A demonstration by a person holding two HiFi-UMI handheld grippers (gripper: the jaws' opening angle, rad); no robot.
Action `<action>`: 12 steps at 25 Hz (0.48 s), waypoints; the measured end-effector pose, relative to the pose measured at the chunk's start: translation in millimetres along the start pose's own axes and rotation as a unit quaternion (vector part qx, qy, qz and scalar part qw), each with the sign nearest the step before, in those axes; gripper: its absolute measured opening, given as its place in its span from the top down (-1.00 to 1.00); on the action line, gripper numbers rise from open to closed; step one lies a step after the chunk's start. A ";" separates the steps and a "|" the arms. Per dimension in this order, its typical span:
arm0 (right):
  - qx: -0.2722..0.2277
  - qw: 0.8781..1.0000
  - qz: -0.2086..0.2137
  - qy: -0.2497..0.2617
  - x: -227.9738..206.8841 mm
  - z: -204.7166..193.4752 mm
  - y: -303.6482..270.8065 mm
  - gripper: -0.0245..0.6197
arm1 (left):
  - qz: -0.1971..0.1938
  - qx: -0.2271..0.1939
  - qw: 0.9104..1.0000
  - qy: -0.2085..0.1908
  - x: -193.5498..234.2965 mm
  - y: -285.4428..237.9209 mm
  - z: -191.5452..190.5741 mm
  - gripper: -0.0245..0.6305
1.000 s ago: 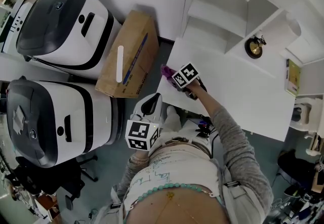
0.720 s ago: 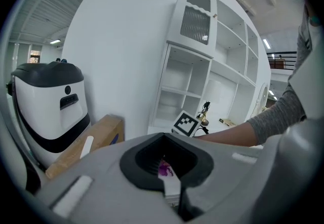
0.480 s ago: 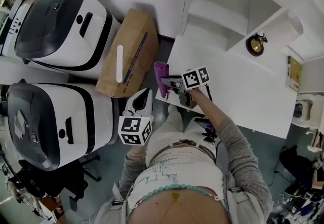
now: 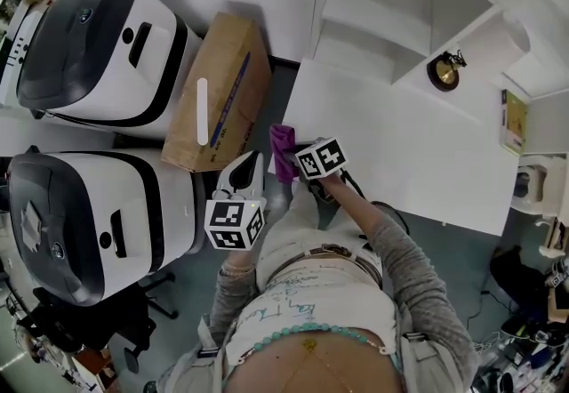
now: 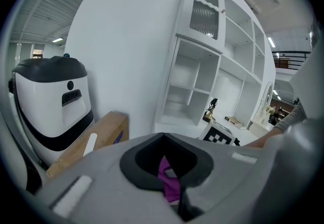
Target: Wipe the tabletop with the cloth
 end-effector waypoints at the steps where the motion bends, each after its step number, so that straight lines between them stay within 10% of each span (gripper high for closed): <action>1: 0.000 0.999 -0.023 0.025 0.5 0.3 -1.3 0.67 | 0.001 0.001 1.000 0.001 0.3 -0.5 -0.4 0.92; 12: -0.014 0.990 -0.085 0.113 -3.9 -10.9 1.2 0.67 | 0.007 0.009 1.000 -0.003 -9.1 -8.1 -1.0 0.92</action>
Point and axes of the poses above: the fingertips, and each gripper's own axes: y backward along the fingers, x to its left, z out of its top, the point moved 2 cm from there along y, backward along the fingers, and after that the axes turned 6 degrees about -z, right-handed, at the moved point
